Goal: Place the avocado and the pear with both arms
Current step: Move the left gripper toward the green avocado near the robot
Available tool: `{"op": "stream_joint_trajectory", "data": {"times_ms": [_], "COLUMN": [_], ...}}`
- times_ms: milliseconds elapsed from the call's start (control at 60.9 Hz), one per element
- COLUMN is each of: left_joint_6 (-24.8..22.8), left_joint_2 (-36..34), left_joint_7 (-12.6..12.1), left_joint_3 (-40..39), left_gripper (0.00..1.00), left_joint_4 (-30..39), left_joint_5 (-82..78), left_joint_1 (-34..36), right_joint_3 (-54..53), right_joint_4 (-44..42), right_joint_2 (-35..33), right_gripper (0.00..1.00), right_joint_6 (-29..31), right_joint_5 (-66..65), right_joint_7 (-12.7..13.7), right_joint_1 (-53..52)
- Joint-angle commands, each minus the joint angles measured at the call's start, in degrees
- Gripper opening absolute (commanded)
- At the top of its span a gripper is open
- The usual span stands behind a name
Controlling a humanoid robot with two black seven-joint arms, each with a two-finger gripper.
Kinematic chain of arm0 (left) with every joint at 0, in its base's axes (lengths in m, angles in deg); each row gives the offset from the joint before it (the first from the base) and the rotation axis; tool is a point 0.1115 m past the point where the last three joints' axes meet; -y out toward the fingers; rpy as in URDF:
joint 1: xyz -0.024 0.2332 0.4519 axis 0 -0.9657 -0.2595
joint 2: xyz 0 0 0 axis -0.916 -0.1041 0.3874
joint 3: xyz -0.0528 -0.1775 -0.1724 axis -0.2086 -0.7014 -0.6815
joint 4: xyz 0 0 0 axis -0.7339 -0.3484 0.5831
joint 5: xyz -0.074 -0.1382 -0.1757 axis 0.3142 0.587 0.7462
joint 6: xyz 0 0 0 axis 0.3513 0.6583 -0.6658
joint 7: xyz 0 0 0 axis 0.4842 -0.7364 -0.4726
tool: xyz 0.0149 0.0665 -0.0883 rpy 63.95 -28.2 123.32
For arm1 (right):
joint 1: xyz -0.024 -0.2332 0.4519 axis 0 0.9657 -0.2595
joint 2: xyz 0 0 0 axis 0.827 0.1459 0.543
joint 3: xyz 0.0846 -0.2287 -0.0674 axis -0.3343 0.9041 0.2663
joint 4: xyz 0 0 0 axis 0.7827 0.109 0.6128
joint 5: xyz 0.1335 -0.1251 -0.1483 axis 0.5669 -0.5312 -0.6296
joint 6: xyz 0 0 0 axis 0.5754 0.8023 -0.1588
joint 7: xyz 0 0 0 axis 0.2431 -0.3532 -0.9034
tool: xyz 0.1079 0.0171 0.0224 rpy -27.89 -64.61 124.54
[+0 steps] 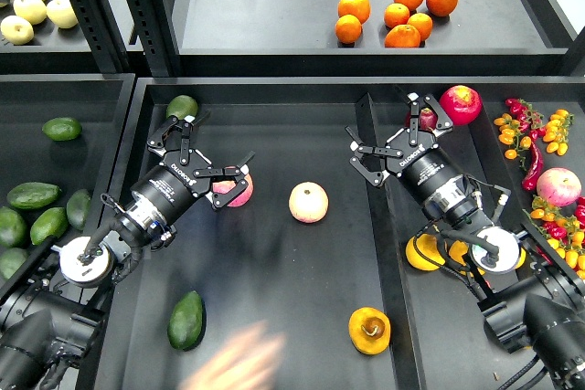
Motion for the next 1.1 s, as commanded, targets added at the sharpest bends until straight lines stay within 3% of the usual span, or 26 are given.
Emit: {"op": "stream_joint_trajectory", "data": {"times_ms": [0, 394, 575, 624, 706, 837, 1084], "left_joint_6": [0.0, 0.0, 0.0, 0.0, 0.0, 0.0, 0.0], "left_joint_2": [0.0, 0.0, 0.0, 0.0, 0.0, -0.17, -14.49], "left_joint_7": [0.0, 0.0, -1.14, -2.02, -5.59, -5.59, -5.59], "left_joint_3": [0.0, 0.0, 0.09, 0.0, -0.09, 0.87, 16.24], "left_gripper": [0.99, 0.99, 0.99, 0.99, 0.99, 0.99, 0.99], "left_joint_4": [0.08, -0.09, 0.08, 0.08, 0.26, 0.17, 0.87], "left_joint_5": [0.0, 0.0, 0.0, 0.0, 0.35, 0.88, 6.68], "left_joint_1": [0.0, 0.0, 0.35, 0.97, 3.42, 7.55, 14.06], "right_joint_3": [0.01, 0.01, -0.08, -0.08, -0.08, -0.07, -0.08], "right_joint_4": [0.17, 0.17, 0.17, 0.17, 0.17, 0.17, 0.0], "right_joint_2": [0.0, 0.0, 0.0, 0.0, 0.0, 0.0, 0.0], "right_gripper": [0.99, 0.99, 0.99, 0.99, 0.99, 0.99, 0.99], "right_joint_6": [0.0, 0.0, 0.0, 0.0, 0.0, 0.0, 0.0], "right_joint_5": [0.0, 0.0, 0.0, 0.0, 0.0, 0.0, 0.0], "right_joint_7": [0.0, 0.0, -0.09, -0.17, -0.09, -0.09, 0.09], "right_joint_1": [0.0, 0.0, 0.09, 0.09, 0.09, 0.09, 0.18]}}
